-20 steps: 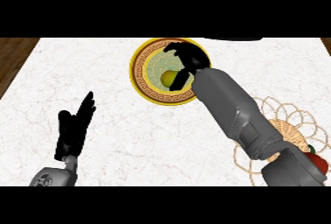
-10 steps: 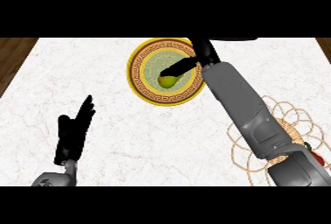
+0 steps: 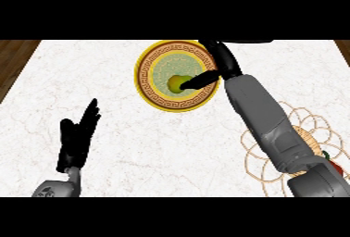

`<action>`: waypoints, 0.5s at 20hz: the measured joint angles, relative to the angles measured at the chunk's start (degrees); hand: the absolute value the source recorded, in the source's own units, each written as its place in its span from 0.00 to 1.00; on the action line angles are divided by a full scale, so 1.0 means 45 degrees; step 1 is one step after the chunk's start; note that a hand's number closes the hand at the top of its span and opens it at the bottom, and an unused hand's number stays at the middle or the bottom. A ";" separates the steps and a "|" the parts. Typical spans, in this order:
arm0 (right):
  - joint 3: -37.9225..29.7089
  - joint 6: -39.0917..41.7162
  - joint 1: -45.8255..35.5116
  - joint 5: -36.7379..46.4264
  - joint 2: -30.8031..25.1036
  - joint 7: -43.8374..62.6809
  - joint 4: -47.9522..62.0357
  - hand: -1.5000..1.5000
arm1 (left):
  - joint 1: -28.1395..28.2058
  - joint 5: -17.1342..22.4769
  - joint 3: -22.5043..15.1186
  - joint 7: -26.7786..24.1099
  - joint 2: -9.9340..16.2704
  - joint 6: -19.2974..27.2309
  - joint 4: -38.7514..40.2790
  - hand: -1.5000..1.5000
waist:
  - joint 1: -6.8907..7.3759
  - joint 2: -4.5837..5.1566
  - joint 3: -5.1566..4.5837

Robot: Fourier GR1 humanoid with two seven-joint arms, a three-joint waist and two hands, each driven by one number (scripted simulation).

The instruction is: Pick the pear from the placemat and place it in the plate

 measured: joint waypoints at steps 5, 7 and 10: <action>-0.0140 -0.0022 -0.0083 0.0184 0.0095 -0.0605 0.0401 0.00 | 0.0125 -0.0113 -0.0002 -0.0016 -0.0094 -0.0028 -0.0089 0.50 | 0.0013 -0.0006 -0.0003; -0.0162 -0.0225 -0.0102 0.0300 0.0153 -0.0794 0.0614 0.00 | 0.0200 -0.0157 -0.0054 0.0055 -0.0132 -0.0049 -0.0186 0.50 | 0.0056 0.0009 -0.0002; -0.0171 -0.0562 -0.0146 0.0467 0.0237 -0.0691 0.0876 0.00 | 0.0133 -0.0134 0.0042 0.0035 -0.0132 -0.0140 -0.0135 0.50 | 0.0036 0.0005 -0.0003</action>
